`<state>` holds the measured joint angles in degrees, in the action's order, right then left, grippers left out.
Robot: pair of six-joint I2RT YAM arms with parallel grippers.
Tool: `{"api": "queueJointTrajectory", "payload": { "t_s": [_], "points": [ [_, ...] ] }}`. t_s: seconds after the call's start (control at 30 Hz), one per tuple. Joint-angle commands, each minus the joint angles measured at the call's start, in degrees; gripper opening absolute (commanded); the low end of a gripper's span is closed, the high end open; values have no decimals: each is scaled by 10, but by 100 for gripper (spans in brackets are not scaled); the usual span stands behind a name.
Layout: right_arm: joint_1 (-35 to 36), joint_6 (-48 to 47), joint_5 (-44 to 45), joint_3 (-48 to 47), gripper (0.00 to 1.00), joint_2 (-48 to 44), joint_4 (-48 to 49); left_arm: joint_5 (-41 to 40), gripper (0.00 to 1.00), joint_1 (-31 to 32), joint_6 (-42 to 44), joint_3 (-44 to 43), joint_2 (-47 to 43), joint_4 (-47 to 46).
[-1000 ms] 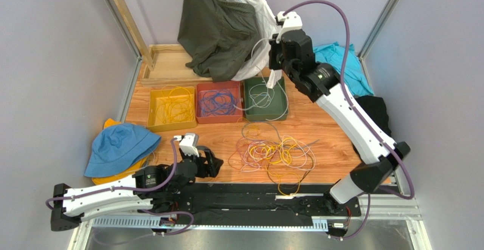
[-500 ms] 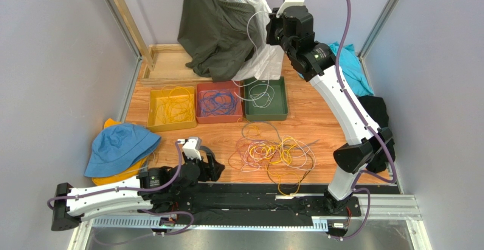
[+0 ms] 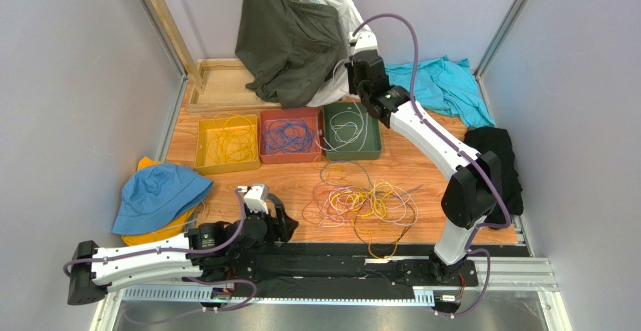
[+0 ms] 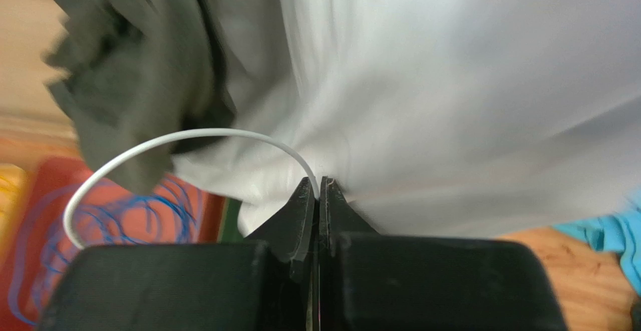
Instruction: Untangle the cables
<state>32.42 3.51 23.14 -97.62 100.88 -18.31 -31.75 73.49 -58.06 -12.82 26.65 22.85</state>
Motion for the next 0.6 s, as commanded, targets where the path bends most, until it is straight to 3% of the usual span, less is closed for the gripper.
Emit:
{"api": "queueJointTrajectory", "payload": {
  "t_s": [0.0,0.27,0.57],
  "points": [
    [-17,4,29,59,0,-9,79,5,85,-1,-12,3,3,-25],
    [-36,44,15,127,0,33,78,12,85,-1,-18,9,5,-27],
    [-36,97,-40,112,0,104,-8,21,85,-1,-17,11,32,-56]
  ]
}}
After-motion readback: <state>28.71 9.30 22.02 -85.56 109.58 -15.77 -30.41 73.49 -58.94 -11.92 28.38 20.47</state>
